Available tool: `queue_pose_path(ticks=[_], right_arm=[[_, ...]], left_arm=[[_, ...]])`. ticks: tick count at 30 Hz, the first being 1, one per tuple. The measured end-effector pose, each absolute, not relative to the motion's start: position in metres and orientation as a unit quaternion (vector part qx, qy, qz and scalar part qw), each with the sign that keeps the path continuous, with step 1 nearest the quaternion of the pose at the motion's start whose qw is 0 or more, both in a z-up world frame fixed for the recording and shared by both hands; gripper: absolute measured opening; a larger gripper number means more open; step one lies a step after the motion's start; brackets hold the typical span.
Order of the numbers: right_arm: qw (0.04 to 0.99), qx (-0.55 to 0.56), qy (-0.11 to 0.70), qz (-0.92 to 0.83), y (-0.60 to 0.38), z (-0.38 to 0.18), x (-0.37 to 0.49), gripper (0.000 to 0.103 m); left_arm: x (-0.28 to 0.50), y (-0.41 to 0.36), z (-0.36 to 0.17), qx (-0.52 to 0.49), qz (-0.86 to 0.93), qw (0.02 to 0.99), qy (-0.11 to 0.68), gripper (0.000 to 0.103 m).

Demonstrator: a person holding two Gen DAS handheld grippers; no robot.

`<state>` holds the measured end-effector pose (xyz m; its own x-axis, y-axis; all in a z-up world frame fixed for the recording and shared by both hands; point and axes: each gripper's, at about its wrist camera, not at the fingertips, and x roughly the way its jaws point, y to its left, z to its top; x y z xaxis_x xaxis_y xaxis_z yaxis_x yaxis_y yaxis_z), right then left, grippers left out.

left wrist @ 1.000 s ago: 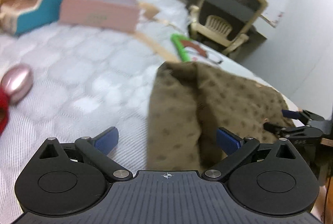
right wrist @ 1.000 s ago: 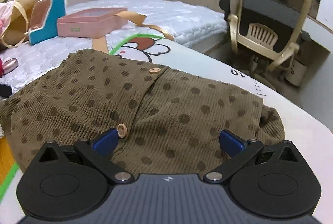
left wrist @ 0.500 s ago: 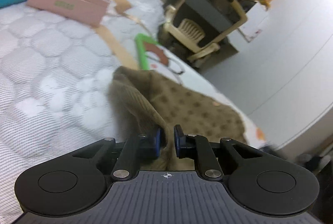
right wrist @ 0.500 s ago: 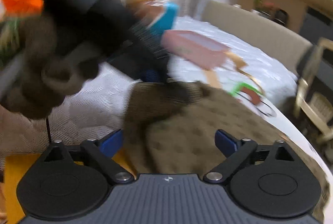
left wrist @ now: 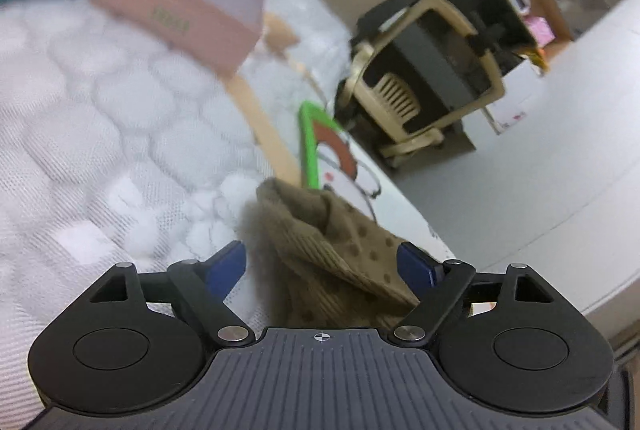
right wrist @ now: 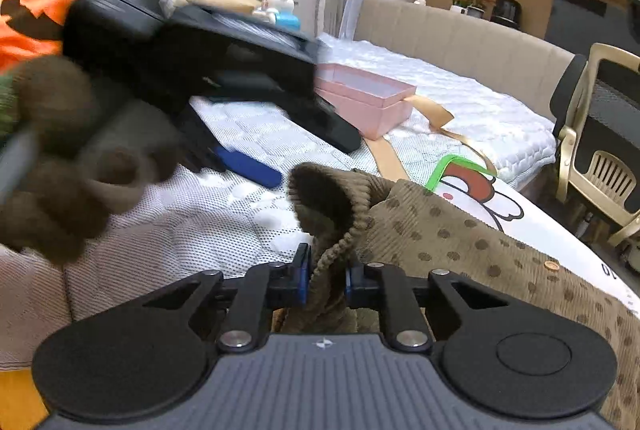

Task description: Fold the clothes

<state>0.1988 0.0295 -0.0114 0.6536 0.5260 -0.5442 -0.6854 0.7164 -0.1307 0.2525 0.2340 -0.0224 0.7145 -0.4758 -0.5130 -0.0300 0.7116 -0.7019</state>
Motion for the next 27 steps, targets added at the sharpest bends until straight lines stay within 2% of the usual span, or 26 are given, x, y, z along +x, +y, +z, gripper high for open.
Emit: queue_pose_path(ticks=[2,3,4,5,6,10,12,16,18,19,22,27], right_arm=[[0.895,-0.161,0.236,0.343,0.026,-0.011,0.195,0.013],[0.896,-0.157,0.233,0.345,0.013,-0.01,0.192,0.012],[0.898,-0.153,0.228,0.345,0.008,-0.007,0.19,0.012],[0.903,-0.147,0.219,0.339,-0.003,-0.001,0.188,0.012],[0.909,-0.14,0.209,0.333,-0.014,0.005,0.186,0.011],[0.936,-0.09,0.169,0.294,-0.079,0.035,0.178,0.009],[0.952,-0.071,0.148,0.26,-0.119,0.048,0.174,0.007],[0.965,-0.039,0.193,0.176,-0.185,0.029,0.193,0.007],[0.964,-0.021,0.228,0.136,-0.214,0.011,0.206,0.007],[0.961,-0.012,0.244,0.13,-0.223,0.002,0.211,0.007],[0.953,0.0,0.269,0.137,-0.232,-0.015,0.221,0.007],[0.954,0.001,0.262,0.147,-0.235,-0.015,0.22,0.007]], left_arm=[[0.269,0.221,-0.029,-0.361,-0.138,0.844,0.372,0.087],[0.276,0.209,-0.028,-0.348,-0.138,0.847,0.376,0.082],[0.282,0.195,-0.023,-0.333,-0.138,0.853,0.378,0.074],[0.287,0.182,-0.017,-0.318,-0.138,0.858,0.379,0.053],[0.29,0.168,-0.007,-0.306,-0.145,0.863,0.374,0.049],[0.294,0.096,0.05,-0.265,-0.259,0.874,0.315,0.044],[0.297,0.051,0.074,-0.242,-0.322,0.866,0.295,0.049],[0.301,-0.019,0.106,-0.189,-0.379,0.86,0.285,0.063],[0.295,-0.02,0.122,-0.18,-0.379,0.87,0.259,0.09],[0.29,-0.015,0.127,-0.175,-0.371,0.878,0.247,0.094],[0.271,0.01,0.123,-0.139,-0.314,0.907,0.243,0.094],[0.262,0.052,0.048,-0.141,-0.241,0.899,0.339,0.094]])
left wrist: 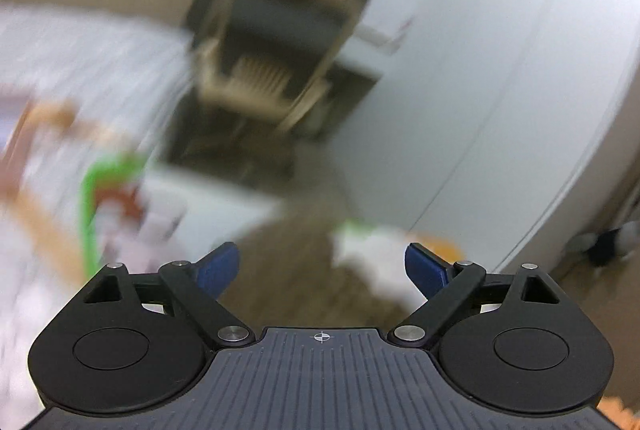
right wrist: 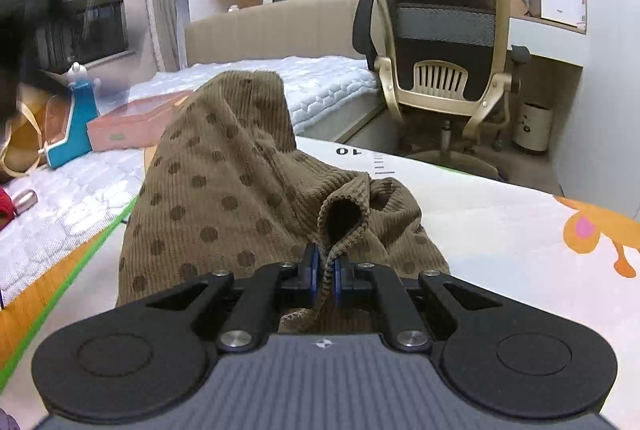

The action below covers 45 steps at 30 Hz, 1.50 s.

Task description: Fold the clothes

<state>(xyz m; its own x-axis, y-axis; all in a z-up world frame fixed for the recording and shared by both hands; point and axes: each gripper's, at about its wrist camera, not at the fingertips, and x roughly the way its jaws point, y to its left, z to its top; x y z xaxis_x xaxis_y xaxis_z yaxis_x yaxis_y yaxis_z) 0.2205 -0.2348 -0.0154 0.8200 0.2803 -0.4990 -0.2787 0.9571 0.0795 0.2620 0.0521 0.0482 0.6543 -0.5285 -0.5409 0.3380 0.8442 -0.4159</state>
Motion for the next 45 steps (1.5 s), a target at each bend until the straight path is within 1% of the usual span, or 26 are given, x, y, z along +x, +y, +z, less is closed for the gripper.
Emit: queue_pose_path(ticks=[1,2,3,4,9,12,14,15,17,18,20,21,22,24,26,27,29,30,31,32,34,37,40,42,44,45], right_arm=[[0.955,0.007,0.257,0.146,-0.237,-0.014,0.217,0.007],[0.957,0.012,0.253,0.145,-0.238,-0.012,0.214,0.007],[0.959,0.015,0.244,0.145,-0.24,-0.001,0.199,0.006],[0.962,0.016,0.232,0.144,-0.242,0.007,0.195,0.006],[0.978,0.007,0.186,0.098,-0.271,0.039,0.179,0.005],[0.97,0.012,0.236,0.049,-0.296,0.02,0.186,0.006],[0.955,0.017,0.293,0.042,-0.308,-0.003,0.195,0.012],[0.948,0.028,0.313,0.044,-0.315,-0.014,0.197,0.017],[0.95,0.023,0.311,0.028,-0.322,-0.015,0.194,0.02],[0.955,0.015,0.295,0.025,-0.324,-0.009,0.19,0.023],[0.969,-0.002,0.243,0.034,-0.321,0.014,0.184,0.034],[0.973,-0.009,0.223,0.052,-0.315,0.026,0.188,0.047],[0.977,-0.016,0.203,0.07,-0.308,0.039,0.193,0.054],[0.978,-0.024,0.176,0.109,-0.293,0.06,0.208,0.055],[0.967,0.004,0.191,0.168,-0.271,0.067,0.247,0.056],[0.96,0.018,0.198,0.198,-0.26,0.071,0.267,0.06],[0.932,0.052,0.253,0.256,-0.234,0.062,0.307,0.063],[0.928,0.039,0.27,0.256,-0.224,0.055,0.321,0.063],[0.931,-0.019,0.283,0.23,-0.209,0.045,0.331,0.063],[0.935,-0.082,0.277,0.206,-0.2,0.034,0.332,0.063],[0.94,-0.136,0.268,0.162,-0.202,0.017,0.334,0.067],[0.948,-0.1,0.282,0.11,-0.231,0.01,0.337,0.067],[0.951,-0.064,0.277,0.121,-0.252,0.017,0.314,0.068],[0.945,-0.091,0.291,0.12,-0.249,0.01,0.3,0.069],[0.929,-0.14,0.326,0.101,-0.24,-0.02,0.29,0.069],[0.931,-0.15,0.321,0.091,-0.24,-0.032,0.282,0.069]], left_arm=[[0.263,0.054,0.03,-0.149,-0.238,0.891,0.357,0.093],[0.265,0.055,0.012,-0.159,-0.235,0.882,0.376,0.089],[0.269,0.053,-0.002,-0.17,-0.233,0.874,0.391,0.071],[0.274,0.051,-0.01,-0.181,-0.237,0.866,0.401,0.061],[0.296,0.005,0.017,-0.167,-0.304,0.87,0.349,0.061],[0.3,-0.028,0.017,-0.121,-0.331,0.873,0.337,0.067],[0.297,-0.04,0.01,-0.077,-0.312,0.886,0.336,0.068],[0.294,-0.043,0.006,-0.054,-0.299,0.893,0.333,0.073],[0.287,-0.043,0.001,-0.024,-0.277,0.902,0.329,0.088],[0.283,-0.04,0.0,-0.024,-0.274,0.903,0.331,0.088],[0.279,-0.032,0.002,-0.03,-0.274,0.903,0.33,0.089],[0.279,-0.029,0.003,-0.031,-0.271,0.904,0.328,0.091],[0.279,-0.026,0.005,-0.033,-0.268,0.906,0.326,0.092],[0.286,-0.024,0.004,-0.037,-0.259,0.905,0.336,0.093],[0.288,-0.027,-0.001,-0.043,-0.26,0.899,0.349,0.093],[0.287,-0.027,-0.004,-0.045,-0.266,0.896,0.353,0.094],[0.283,-0.025,-0.008,-0.049,-0.28,0.889,0.36,0.094],[0.281,-0.024,-0.008,-0.048,-0.287,0.885,0.365,0.094],[0.279,-0.021,-0.008,-0.047,-0.294,0.88,0.37,0.095],[0.276,-0.016,-0.006,-0.046,-0.301,0.876,0.373,0.095],[0.272,-0.002,-0.003,-0.051,-0.315,0.871,0.373,0.097],[0.279,0.014,-0.005,-0.079,-0.309,0.868,0.379,0.098],[0.3,0.023,-0.015,-0.154,-0.296,0.856,0.396,0.098],[0.315,0.026,-0.025,-0.207,-0.289,0.84,0.41,0.099],[0.329,0.024,-0.04,-0.25,-0.285,0.82,0.428,0.101],[0.335,0.022,-0.046,-0.268,-0.29,0.809,0.435,0.101]])
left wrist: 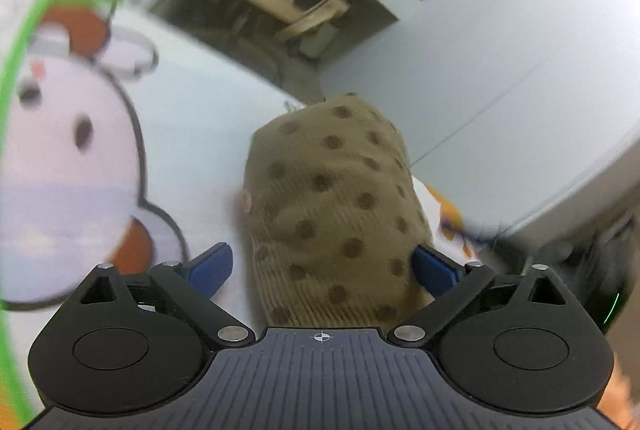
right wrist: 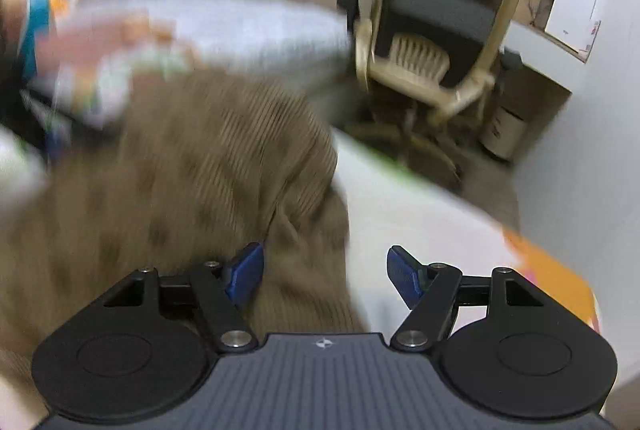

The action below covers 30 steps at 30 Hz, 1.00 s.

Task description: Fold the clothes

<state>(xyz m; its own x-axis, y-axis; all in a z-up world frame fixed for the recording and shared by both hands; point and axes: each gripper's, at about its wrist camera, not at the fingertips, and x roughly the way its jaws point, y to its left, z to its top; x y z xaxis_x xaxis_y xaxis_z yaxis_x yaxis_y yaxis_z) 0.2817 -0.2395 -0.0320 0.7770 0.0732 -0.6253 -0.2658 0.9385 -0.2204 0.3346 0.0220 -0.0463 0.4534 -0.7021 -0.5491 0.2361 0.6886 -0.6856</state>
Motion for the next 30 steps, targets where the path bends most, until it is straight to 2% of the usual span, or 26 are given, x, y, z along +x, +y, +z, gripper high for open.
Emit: queue_pose_path(ticks=[2,11,16,23,30], right_arm=[[0.941,-0.134,0.3,0.084,-0.245,-0.034,0.268,0.069],[0.947,-0.07,0.302,0.089,-0.26,-0.033,0.252,0.069],[0.949,-0.07,0.299,0.077,-0.254,-0.033,0.247,0.069],[0.948,-0.031,0.306,0.081,-0.232,-0.033,0.226,0.069],[0.953,-0.069,0.289,0.066,-0.183,-0.03,0.205,0.069]], left_arm=[[0.337,0.016,-0.053,-0.285,-0.294,0.801,0.437,0.101],[0.315,0.013,-0.046,-0.203,-0.286,0.857,0.377,0.102],[0.301,0.019,-0.059,-0.202,-0.302,0.87,0.333,0.103],[0.273,0.054,-0.061,-0.207,-0.302,0.871,0.328,0.103],[0.259,0.087,-0.059,-0.212,-0.282,0.876,0.327,0.103]])
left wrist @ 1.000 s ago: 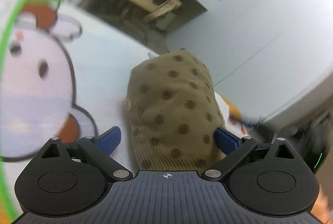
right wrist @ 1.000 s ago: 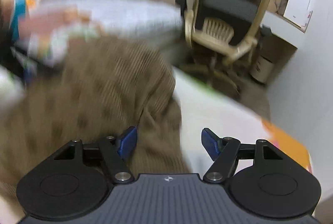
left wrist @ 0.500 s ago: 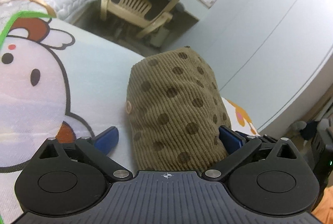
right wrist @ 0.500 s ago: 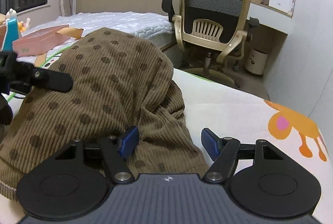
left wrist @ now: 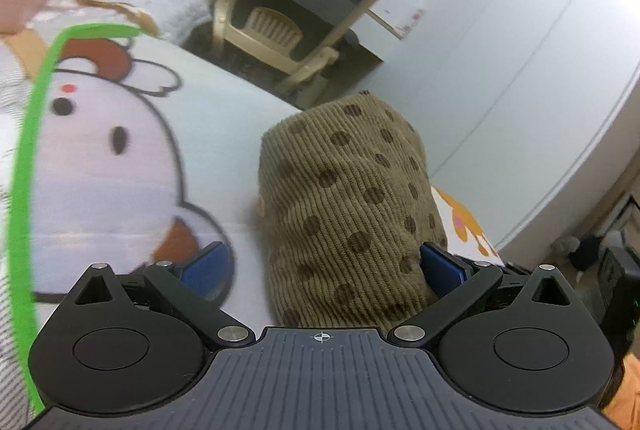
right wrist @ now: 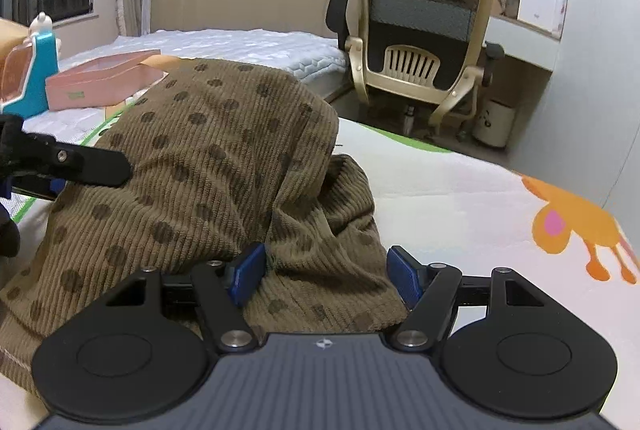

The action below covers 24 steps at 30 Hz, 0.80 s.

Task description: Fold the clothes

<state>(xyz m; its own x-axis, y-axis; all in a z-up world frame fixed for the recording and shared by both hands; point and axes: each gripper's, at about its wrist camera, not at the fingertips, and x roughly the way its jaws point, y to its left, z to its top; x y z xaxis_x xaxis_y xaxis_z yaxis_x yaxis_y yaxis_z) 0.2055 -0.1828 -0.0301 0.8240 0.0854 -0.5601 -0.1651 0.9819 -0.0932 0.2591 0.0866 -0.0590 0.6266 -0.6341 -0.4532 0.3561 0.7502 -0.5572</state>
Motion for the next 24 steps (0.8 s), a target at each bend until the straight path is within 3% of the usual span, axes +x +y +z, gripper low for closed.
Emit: queue_pose_path(ticks=[2,4,8,13,19,20,22,23,24], right_arm=[[0.949,-0.085,0.295,0.066,-0.188,-0.029,0.205,0.073],[0.946,-0.111,0.298,0.063,-0.2,-0.029,0.205,0.086],[0.941,-0.129,0.312,0.028,-0.238,-0.024,0.209,0.084],[0.951,-0.007,0.281,0.127,-0.262,0.01,0.204,0.076],[0.924,0.046,0.308,0.22,-0.233,0.001,0.255,0.075],[0.92,0.056,0.317,0.225,-0.231,-0.005,0.267,0.075],[0.904,0.11,0.334,0.245,-0.235,-0.015,0.282,0.07],[0.894,0.146,0.337,0.256,-0.239,-0.019,0.287,0.062],[0.885,0.17,0.34,0.269,-0.242,-0.021,0.289,0.045]], left_arm=[[0.258,0.087,-0.057,-0.212,-0.28,0.876,0.33,0.103],[0.258,0.088,-0.053,-0.219,-0.282,0.872,0.334,0.103],[0.267,0.096,-0.042,-0.258,-0.295,0.856,0.338,0.103],[0.284,0.1,-0.037,-0.238,-0.262,0.867,0.35,0.102],[0.279,0.101,-0.043,-0.246,-0.256,0.865,0.355,0.101],[0.277,0.101,-0.042,-0.249,-0.262,0.863,0.352,0.098],[0.273,0.1,-0.04,-0.251,-0.276,0.86,0.348,0.077],[0.272,0.1,-0.038,-0.252,-0.281,0.858,0.347,0.067],[0.273,0.097,-0.036,-0.254,-0.286,0.856,0.347,0.062]])
